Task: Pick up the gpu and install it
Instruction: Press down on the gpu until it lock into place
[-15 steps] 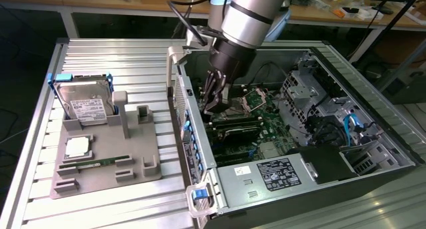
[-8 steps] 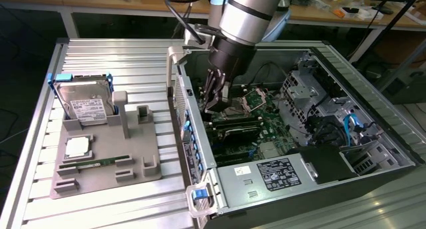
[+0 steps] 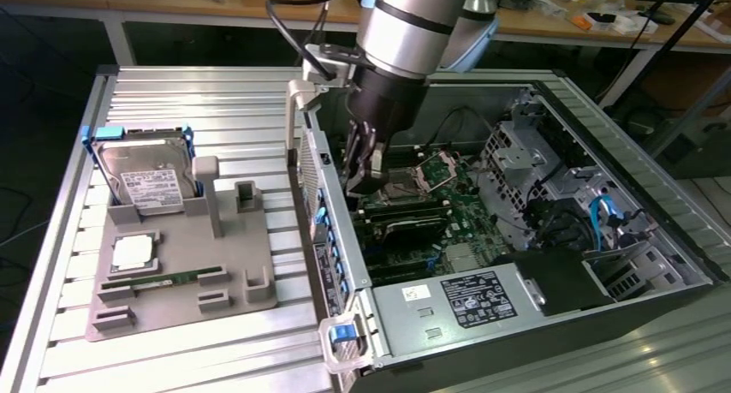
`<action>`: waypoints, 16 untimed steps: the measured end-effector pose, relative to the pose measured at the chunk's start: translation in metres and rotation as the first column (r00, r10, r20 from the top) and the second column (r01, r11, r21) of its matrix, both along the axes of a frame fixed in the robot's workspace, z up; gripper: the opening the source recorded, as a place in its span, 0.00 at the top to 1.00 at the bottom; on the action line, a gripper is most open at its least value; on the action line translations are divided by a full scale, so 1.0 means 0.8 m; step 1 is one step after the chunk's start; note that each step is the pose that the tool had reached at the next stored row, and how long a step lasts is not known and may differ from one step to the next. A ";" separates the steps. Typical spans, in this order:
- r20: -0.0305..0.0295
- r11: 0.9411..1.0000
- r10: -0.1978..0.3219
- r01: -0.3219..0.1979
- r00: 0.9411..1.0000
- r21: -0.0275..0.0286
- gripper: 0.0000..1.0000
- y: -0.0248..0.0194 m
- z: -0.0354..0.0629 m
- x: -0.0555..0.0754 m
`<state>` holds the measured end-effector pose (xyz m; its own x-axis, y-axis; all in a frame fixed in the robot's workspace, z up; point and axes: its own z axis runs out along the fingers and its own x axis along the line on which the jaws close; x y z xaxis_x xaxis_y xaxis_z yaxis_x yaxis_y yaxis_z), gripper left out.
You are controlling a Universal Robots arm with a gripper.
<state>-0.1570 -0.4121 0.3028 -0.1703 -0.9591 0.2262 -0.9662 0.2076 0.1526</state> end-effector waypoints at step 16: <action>0.075 1.000 0.007 -0.007 0.997 0.000 0.89 -0.0048 -0.004 -0.018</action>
